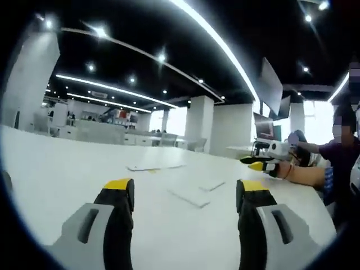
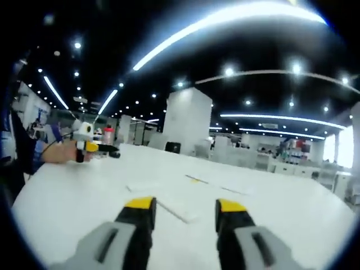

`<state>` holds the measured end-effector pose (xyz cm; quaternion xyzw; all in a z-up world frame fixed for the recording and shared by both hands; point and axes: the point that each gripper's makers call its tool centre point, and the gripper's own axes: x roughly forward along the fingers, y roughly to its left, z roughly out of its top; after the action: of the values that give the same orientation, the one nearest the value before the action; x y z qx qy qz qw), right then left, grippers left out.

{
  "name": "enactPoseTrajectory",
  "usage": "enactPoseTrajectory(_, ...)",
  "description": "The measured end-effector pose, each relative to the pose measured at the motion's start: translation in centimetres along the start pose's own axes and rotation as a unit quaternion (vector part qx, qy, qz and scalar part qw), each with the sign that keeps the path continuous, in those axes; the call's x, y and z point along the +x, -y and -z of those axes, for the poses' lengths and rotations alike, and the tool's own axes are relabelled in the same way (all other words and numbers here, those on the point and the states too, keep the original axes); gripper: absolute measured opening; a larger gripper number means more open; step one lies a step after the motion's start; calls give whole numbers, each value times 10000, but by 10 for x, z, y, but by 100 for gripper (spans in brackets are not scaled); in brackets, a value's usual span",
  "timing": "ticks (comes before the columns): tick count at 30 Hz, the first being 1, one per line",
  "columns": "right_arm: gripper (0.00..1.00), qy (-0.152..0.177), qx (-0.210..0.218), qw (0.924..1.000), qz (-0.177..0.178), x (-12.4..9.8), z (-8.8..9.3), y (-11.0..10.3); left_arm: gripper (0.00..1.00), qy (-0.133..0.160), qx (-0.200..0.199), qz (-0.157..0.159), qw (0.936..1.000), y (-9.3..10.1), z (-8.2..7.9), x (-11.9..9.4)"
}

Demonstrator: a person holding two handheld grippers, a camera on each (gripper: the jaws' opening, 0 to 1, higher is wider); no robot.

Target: Locate the socket holder cover, grip the socket holder cover, clip it into the socket holder slot.

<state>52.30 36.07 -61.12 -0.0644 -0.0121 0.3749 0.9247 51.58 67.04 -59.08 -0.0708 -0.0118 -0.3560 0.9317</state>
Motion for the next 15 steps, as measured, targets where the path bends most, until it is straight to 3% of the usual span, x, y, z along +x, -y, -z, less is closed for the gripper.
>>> enactPoseTrajectory(7,47,-436,-23,9989,181,2,17,8,73,-72,95,-8,9999,3,3,1)
enactPoseTrajectory(15,47,-430,-61,9988,210,1,15,9,72,-177,240,-68,9995,1,10,1)
